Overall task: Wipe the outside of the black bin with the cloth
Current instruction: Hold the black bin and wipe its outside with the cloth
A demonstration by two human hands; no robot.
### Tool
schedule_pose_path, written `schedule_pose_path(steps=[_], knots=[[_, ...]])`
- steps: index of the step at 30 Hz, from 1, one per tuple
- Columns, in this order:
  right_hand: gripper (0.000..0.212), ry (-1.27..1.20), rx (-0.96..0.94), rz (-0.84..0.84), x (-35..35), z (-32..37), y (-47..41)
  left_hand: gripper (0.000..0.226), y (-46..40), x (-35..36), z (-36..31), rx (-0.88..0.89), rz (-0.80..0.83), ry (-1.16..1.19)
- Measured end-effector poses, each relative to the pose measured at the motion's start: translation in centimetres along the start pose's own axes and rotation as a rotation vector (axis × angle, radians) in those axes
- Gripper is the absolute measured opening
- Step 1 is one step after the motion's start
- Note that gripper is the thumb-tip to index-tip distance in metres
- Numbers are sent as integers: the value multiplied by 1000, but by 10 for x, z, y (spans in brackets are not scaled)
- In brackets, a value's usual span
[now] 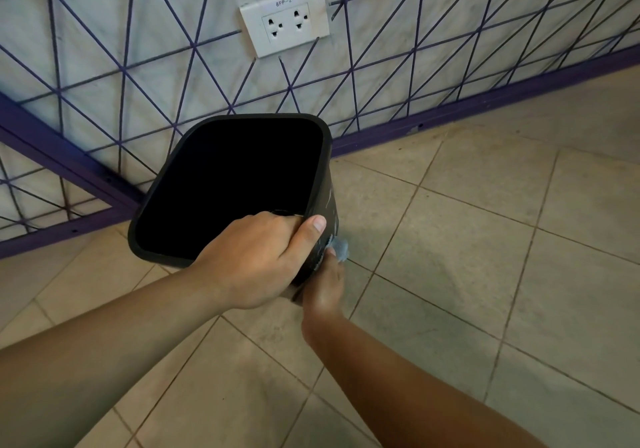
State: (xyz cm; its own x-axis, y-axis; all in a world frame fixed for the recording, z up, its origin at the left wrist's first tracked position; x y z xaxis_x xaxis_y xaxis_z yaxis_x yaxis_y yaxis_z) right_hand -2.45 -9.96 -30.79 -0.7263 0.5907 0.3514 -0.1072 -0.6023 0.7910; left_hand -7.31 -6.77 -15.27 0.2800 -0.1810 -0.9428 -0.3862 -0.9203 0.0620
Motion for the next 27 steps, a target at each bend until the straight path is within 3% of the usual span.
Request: schedule_pose_path(steps=[9,14,19,23,27], knots=[[54,17,-29,37,0,8,5,55,-1,-1,-1,-15,1,-4],[59,-40,112,26,3,13,-2,54,-1,0,-1,-23,-1,-6],[58,4,23,11,1,9,-2,54,-1,0,-1,-5,3,3],[60,-58,120,6,3,9,-5,53,0,0,0,-9,6,23],[56,-63,94,19,3,9,0,54,-2,0,0,0,-2,16]])
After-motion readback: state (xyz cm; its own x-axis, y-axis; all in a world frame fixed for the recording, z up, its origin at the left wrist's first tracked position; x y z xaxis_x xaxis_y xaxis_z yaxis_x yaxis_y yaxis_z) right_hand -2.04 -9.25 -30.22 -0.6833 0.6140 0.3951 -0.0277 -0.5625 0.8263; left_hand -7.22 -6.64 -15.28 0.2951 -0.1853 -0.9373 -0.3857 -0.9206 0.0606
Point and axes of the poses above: each hand's wrist, its own y-axis away from the middle knuckle, its own x-axis out of the palm, z = x × y, the point moved 5 cm from there along -y, towards the middle knuckle, and after that the axes turned 4 degrees about -y, right-handed, at the moved point
